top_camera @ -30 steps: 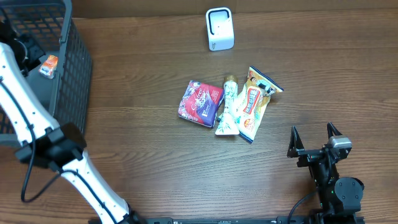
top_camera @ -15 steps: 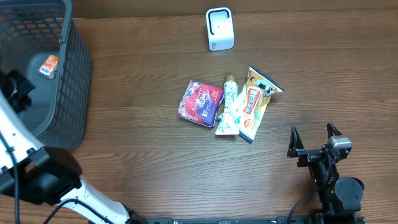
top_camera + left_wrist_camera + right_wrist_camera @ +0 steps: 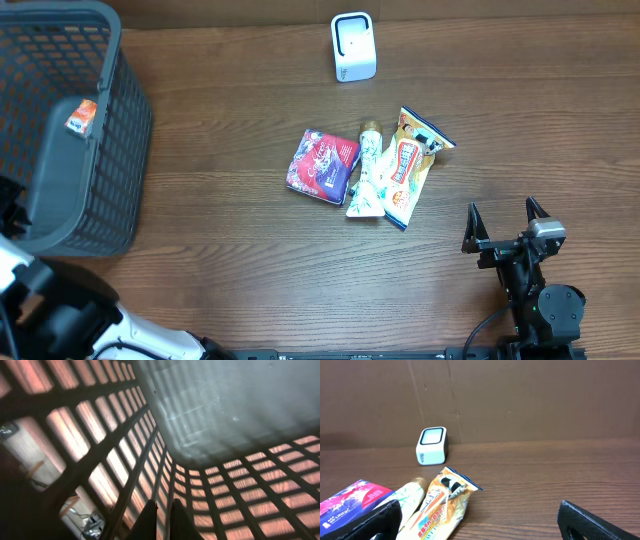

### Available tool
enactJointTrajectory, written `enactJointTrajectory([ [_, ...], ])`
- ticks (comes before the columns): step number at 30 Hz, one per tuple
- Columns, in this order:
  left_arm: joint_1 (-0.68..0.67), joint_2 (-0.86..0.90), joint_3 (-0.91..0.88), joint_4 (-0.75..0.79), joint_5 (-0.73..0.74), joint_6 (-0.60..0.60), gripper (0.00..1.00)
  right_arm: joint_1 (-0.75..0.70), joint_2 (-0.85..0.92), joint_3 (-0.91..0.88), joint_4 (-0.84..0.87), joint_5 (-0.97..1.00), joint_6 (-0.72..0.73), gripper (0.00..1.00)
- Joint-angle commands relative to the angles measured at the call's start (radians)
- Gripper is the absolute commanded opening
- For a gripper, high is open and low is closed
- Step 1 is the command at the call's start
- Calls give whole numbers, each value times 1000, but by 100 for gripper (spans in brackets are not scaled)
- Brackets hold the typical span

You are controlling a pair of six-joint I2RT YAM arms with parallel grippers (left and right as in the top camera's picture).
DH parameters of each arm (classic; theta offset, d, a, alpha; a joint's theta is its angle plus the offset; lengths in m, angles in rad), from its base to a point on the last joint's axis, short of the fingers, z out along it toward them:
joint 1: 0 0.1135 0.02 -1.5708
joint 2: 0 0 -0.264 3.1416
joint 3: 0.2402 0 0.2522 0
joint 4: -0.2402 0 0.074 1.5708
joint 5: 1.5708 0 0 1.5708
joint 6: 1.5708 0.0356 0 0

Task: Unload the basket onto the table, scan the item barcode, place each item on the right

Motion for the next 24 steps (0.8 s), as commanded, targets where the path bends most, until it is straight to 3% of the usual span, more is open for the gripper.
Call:
enactJointTrajectory([
  [1,18,-133,-42,-6,21,-26,4,4,-7,-11,8,6,-4,100],
  [7,19,-240,-122,-6,-16,-65,4,4,-7,-11,8,6,-4,100],
  [12,26,-327,-239,-3,-123,-198,4,4,-7,-11,8,6,-4,100],
  [16,50,-387,-350,45,-116,-238,4,4,-7,-11,8,6,-4,100],
  [24,56,-394,-361,214,-40,-262,4,4,-7,-11,8,6,-4,100],
])
